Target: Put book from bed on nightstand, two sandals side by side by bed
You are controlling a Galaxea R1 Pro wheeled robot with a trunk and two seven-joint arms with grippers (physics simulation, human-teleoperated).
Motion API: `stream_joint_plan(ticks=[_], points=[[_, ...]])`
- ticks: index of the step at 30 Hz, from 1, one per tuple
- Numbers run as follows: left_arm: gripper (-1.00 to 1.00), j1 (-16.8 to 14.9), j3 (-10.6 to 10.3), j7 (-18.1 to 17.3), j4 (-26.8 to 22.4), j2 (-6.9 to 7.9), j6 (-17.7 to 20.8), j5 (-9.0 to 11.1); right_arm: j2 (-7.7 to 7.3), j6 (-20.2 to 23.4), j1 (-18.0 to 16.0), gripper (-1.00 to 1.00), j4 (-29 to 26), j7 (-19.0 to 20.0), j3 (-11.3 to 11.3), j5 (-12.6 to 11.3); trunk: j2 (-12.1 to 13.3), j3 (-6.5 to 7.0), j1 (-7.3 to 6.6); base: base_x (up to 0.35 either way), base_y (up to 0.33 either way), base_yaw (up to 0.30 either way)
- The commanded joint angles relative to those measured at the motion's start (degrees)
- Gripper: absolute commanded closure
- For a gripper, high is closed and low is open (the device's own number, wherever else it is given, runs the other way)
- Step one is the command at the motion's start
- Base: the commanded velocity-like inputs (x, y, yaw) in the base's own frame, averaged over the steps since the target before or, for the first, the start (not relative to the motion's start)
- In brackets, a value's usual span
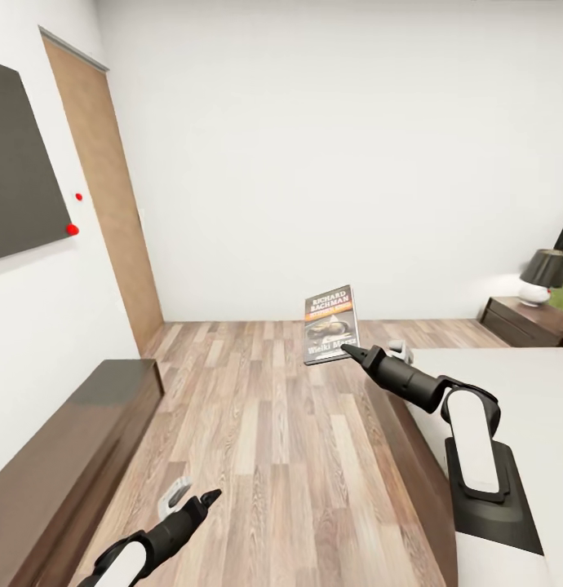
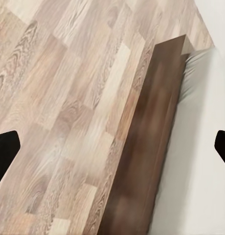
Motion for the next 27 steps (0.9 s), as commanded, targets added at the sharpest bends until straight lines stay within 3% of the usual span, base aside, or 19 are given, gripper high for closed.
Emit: stream_joint_plan(ticks=[1, 27], points=[[-1.00, 0.0, -0.1, 0.1, 0.0, 0.07, 0.1, 0.4, 0.07, 0.3, -0.1, 1.00, 0.0, 0.5, -0.2, -0.1, -0.1, -0.13, 0.07, 0.310, 0.110, -0.273], [-1.00, -0.2, -0.2, 0.2, 0.5, 0.00, 0.1, 0.4, 0.11, 0.3, -0.1, 1.00, 0.0, 0.4, -0.3, -0.1, -0.1, -0.13, 0.07, 0.310, 0.104, -0.272]])
